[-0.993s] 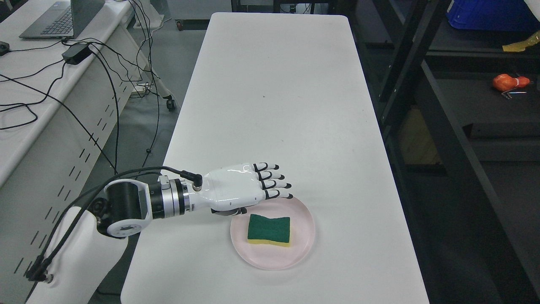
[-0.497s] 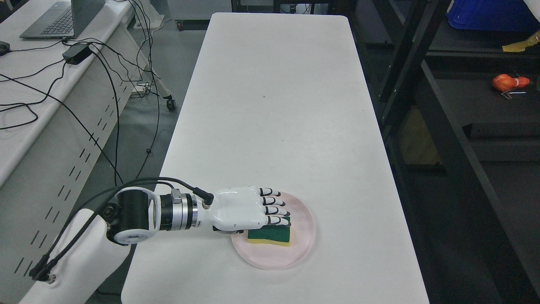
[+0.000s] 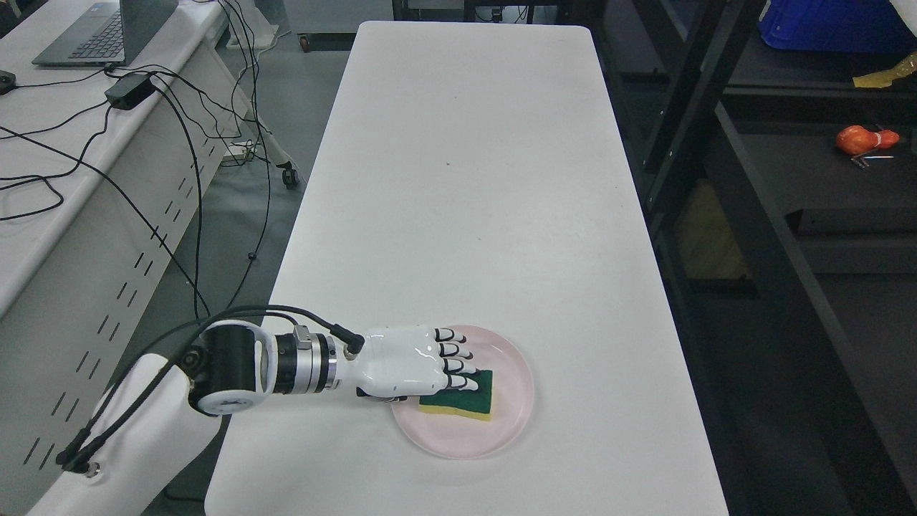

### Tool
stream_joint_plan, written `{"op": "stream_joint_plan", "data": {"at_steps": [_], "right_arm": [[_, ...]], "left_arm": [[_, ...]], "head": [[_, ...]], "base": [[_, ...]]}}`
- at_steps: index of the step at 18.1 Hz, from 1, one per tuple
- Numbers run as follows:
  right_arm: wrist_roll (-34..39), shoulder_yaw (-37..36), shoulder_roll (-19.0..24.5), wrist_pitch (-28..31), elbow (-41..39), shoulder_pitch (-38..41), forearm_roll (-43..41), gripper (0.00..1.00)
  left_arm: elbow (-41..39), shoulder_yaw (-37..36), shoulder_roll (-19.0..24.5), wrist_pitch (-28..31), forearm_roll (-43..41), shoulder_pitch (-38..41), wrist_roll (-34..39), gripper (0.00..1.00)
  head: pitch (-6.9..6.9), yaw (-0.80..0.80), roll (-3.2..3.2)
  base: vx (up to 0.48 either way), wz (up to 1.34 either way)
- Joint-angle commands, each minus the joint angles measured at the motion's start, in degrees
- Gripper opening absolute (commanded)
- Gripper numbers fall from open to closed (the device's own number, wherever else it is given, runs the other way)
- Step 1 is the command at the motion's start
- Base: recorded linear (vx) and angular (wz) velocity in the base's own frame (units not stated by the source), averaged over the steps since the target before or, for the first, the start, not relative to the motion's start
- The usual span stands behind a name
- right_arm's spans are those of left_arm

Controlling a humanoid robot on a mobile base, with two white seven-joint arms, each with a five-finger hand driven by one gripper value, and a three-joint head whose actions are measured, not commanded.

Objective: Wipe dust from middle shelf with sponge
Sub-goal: 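Lower the left hand over the green-and-yellow sponge and close fingers on it, then lift the sponge off the plate with the left hand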

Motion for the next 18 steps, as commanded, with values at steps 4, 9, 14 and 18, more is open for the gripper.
{"op": "stream_joint_plan", "data": {"at_steps": [4,9,14,18], "right_arm": [[0.0,0.0,-1.0,0.0,-1.0,0.0,0.0,1.0],[0.0,0.0,-1.0,0.0,-1.0,0.0,0.0,1.0],[0.0,0.0,-1.0,0.0,-1.0,0.0,0.0,1.0],[0.0,0.0,-1.0,0.0,-1.0,0.0,0.0,1.0]], "left_arm": [[6.4,4.4,-5.8,0.0,-1.5,0.0,0.1,0.66],[8.2,10.8,-9.7,0.0,-1.5,0.4,0.0,0.24],[9.2,17.5,-9.8,0.0,-0.5,0.4,0.5,0.03],[9.3,26.4,-13.3,0.0,5.2,0.5,0.3,0.0]], "head": [[0.0,0.0,0.0],[0.0,0.0,0.0],[0.0,0.0,0.0],[0.0,0.0,0.0]], "base": [[0.0,0.0],[0.0,0.0],[0.0,0.0],[0.0,0.0]]}}
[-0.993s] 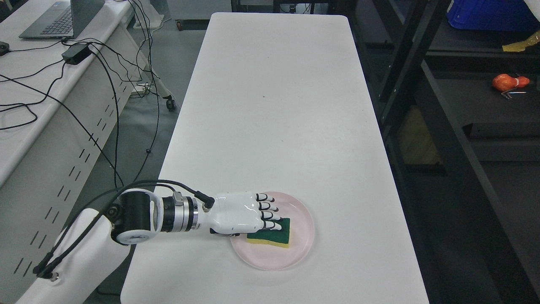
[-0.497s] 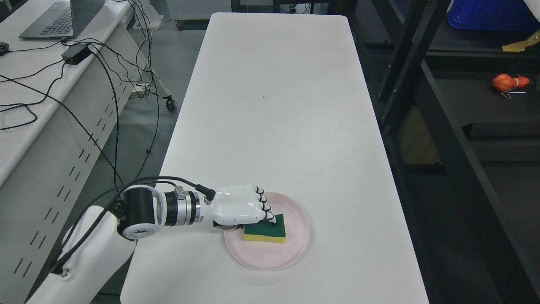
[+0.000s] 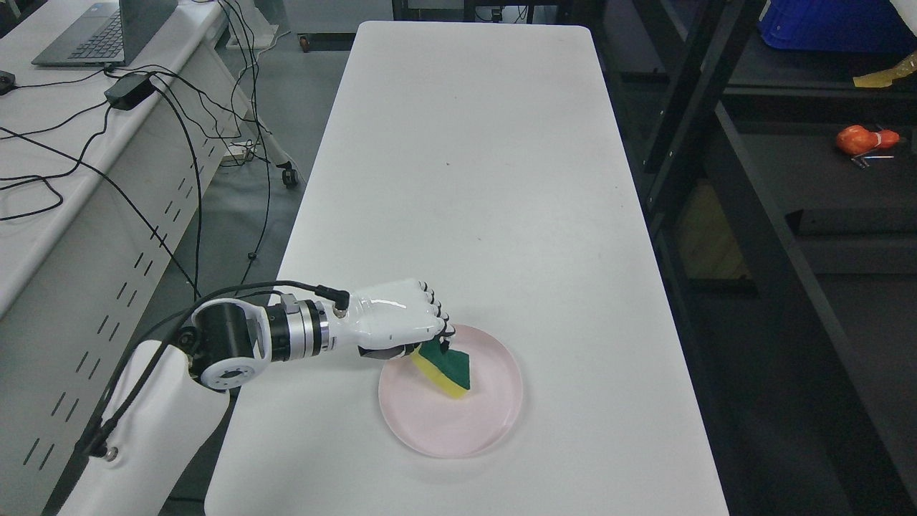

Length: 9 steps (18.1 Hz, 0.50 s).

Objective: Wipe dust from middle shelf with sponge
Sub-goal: 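Lift the sponge off the plate with the left hand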

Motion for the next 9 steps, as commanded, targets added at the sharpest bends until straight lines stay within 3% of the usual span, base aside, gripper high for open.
{"op": "stream_joint_plan", "data": {"at_steps": [1,5,9], "right_arm": [[0.0,0.0,-1.0,0.0,-1.0,0.0,0.0,1.0],[0.0,0.0,-1.0,0.0,-1.0,0.0,0.0,1.0],[0.0,0.0,-1.0,0.0,-1.0,0.0,0.0,1.0]], "left_arm": [[2.0,15.4,-6.5,0.0,6.9,-0.2,0.0,0.0],[-2.0,20.9,-9.1,0.0,13.3,-2.2,-0.1,0.0],[-3.5,21.7,-9.9,0.0,14.2,-2.1,-0.1,0.0]], "head": [[0.0,0.0,0.0],[0.0,0.0,0.0],[0.0,0.0,0.0]], "base": [[0.0,0.0],[0.0,0.0],[0.0,0.0]]}}
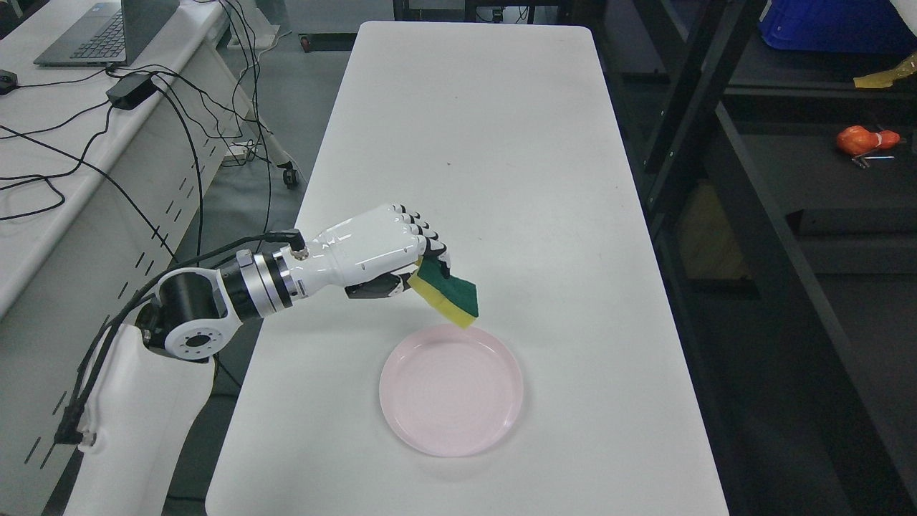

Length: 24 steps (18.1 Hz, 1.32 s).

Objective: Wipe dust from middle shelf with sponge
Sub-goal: 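Lift the sponge off the plate with the left hand, then turn toward the metal shelf carrying the sponge in the left hand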

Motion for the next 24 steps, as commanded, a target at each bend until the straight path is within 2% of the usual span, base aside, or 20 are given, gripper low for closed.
{"op": "stream_joint_plan", "data": {"at_steps": [1,10,17,24], "right_arm": [[0.0,0.0,-1.0,0.0,-1.0,0.0,0.0,1.0],[0.0,0.0,-1.0,0.0,-1.0,0.0,0.0,1.0],[0.0,0.0,-1.0,0.0,-1.0,0.0,0.0,1.0],[0.0,0.0,-1.0,0.0,-1.0,0.0,0.0,1.0]], "left_arm": [[-2.7,9.6,-5.5,0.0,3.4,-0.3,-0.1,0.0],[-2.3,10.7,-6.9,0.0,3.4,3.8,-0.1,0.0],[-2.2,10.1,-8.5,0.0,3.4,4.0,-0.2,0.0],[-2.2,7.8,-9.4,0.0,3.5,3.8,-0.4,0.0]], "head": [[0.0,0.0,0.0],[0.0,0.0,0.0],[0.0,0.0,0.0],[0.0,0.0,0.0]], "base": [[0.0,0.0],[-0.055,0.0],[-0.14,-0.03],[-0.134,-0.4]]}}
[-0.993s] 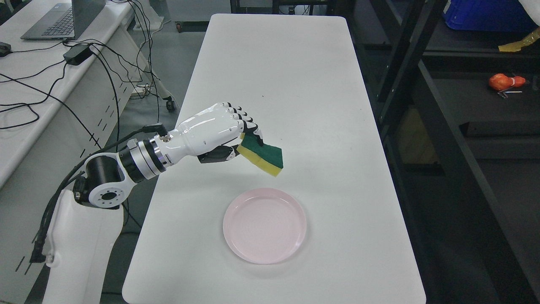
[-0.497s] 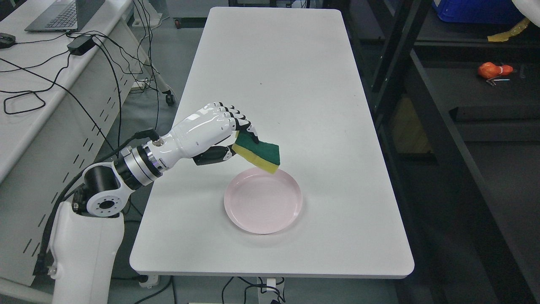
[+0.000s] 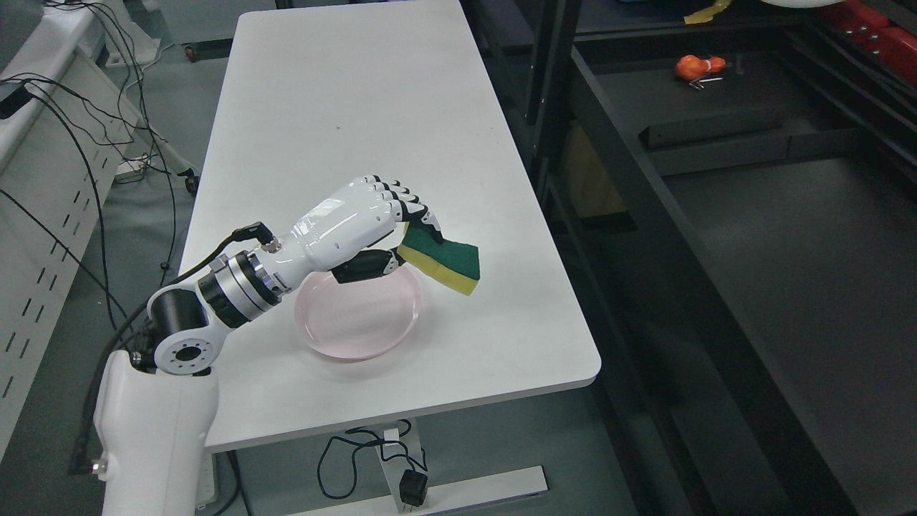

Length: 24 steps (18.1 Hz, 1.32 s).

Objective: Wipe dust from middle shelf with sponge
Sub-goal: 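Turn toward the metal shelf carrying the sponge in the left hand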

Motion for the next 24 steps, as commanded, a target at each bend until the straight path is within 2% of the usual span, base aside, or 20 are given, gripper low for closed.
{"op": "stream_joint_plan", "data": {"at_steps": [1,9,21,24], "right_arm": [[0.0,0.0,-1.0,0.0,-1.0,0.0,0.0,1.0],[0.0,0.0,-1.0,0.0,-1.0,0.0,0.0,1.0],[0.0,0.0,-1.0,0.0,-1.0,0.0,0.0,1.0],[0.0,0.0,-1.0,0.0,-1.0,0.0,0.0,1.0]], "left_arm": [[0.0,-1.8,-2.0,0.1,0.1,0.1,-0.1,0.0],[2.7,-11.1,-2.4,0.1,-0.3,3.1,-1.3,0.01],[4.7,-12.6,-5.3,0.1,0.2,3.0,-2.6,0.01],[5.0,-16.0,-5.3,0.1,0.0,2.1,-2.6,0.01]], "head": [[0.0,0.0,0.0],[0.0,0.0,0.0],[0.0,0.0,0.0],[0.0,0.0,0.0]], "base": [[-0.169,-0.49],[-0.189,-0.48],[-0.206,-0.46],[-0.221,-0.55]]}}
